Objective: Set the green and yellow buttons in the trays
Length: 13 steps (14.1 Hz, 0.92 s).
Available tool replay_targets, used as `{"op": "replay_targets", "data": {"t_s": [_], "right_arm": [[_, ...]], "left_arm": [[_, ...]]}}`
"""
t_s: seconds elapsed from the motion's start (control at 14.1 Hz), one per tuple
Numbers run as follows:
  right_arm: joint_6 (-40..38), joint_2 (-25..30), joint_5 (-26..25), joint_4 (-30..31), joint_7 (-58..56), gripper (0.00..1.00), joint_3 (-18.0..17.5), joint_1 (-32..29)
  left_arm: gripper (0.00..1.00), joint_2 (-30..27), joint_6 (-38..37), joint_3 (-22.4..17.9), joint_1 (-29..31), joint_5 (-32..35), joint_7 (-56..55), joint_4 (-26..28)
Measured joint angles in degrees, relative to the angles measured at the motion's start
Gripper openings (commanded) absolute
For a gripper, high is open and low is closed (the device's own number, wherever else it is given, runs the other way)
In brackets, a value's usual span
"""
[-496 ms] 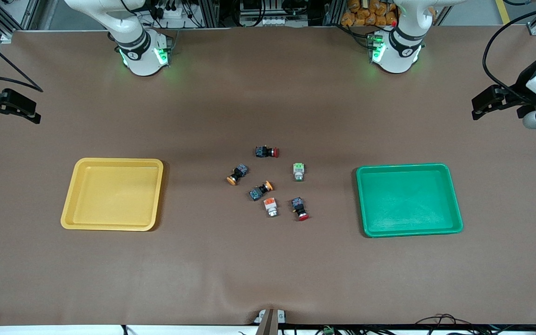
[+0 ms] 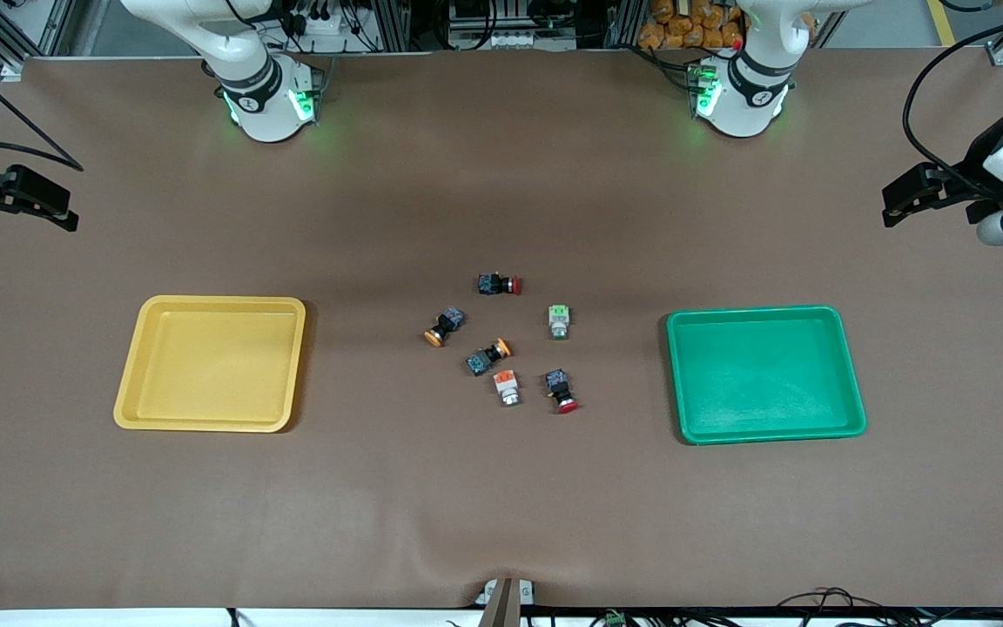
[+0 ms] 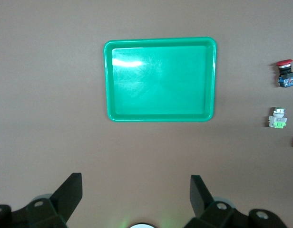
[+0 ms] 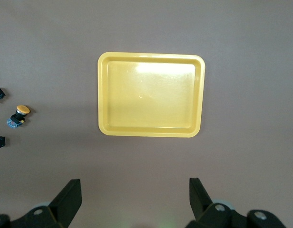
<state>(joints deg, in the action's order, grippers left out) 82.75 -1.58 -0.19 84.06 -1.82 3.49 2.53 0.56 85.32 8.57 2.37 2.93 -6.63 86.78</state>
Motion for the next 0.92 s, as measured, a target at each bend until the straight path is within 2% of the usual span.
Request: {"op": "replay_targets", "data": {"t_s": [0.92], "right_arm": [[-0.23,-0.14,0.00,0.33,0.16,1.00,0.00,0.00]], "left_arm": [[1.00,0.53,-0.06,0.17,-0.04,0.00,-0.67,0.04]]}}
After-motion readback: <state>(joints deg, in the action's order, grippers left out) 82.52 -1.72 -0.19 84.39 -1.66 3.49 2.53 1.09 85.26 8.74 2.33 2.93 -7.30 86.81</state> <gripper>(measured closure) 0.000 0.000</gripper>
